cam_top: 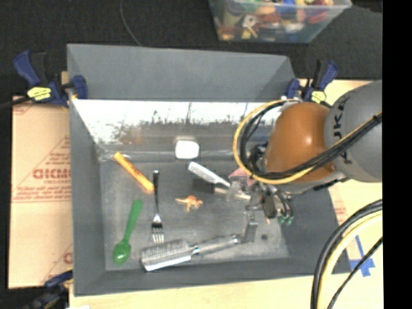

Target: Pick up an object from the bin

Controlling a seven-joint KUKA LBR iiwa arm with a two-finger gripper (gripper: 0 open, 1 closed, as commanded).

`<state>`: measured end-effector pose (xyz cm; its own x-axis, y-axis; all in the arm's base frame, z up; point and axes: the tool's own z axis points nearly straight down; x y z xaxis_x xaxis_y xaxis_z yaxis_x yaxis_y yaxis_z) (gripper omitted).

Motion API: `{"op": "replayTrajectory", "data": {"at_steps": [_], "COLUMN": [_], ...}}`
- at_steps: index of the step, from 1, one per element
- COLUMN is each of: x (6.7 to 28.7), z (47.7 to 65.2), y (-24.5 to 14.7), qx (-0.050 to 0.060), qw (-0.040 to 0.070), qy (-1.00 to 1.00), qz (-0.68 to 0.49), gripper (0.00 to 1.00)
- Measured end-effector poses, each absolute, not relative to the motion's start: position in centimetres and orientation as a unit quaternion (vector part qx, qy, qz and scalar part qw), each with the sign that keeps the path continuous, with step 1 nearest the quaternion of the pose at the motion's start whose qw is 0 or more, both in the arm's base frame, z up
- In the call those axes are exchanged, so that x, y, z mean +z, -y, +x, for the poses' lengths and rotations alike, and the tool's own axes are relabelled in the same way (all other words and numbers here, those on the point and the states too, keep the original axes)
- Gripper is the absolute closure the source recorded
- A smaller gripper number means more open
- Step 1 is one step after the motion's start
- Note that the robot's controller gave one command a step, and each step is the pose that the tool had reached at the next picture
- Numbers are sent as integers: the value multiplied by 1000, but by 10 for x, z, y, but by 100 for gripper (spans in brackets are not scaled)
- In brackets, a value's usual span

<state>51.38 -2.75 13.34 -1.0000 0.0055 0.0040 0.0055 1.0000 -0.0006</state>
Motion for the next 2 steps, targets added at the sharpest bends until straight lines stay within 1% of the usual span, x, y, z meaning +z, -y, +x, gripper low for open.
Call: {"op": "replayTrajectory", "data": {"at_steps": [1, 2], "x": [137, 70], "z": [516, 489], "y": [28, -4], "qx": [1, 0], "qw": [-2, -2], "qy": [1000, 1000], "qz": [-2, 10], "gripper": [0, 0]}}
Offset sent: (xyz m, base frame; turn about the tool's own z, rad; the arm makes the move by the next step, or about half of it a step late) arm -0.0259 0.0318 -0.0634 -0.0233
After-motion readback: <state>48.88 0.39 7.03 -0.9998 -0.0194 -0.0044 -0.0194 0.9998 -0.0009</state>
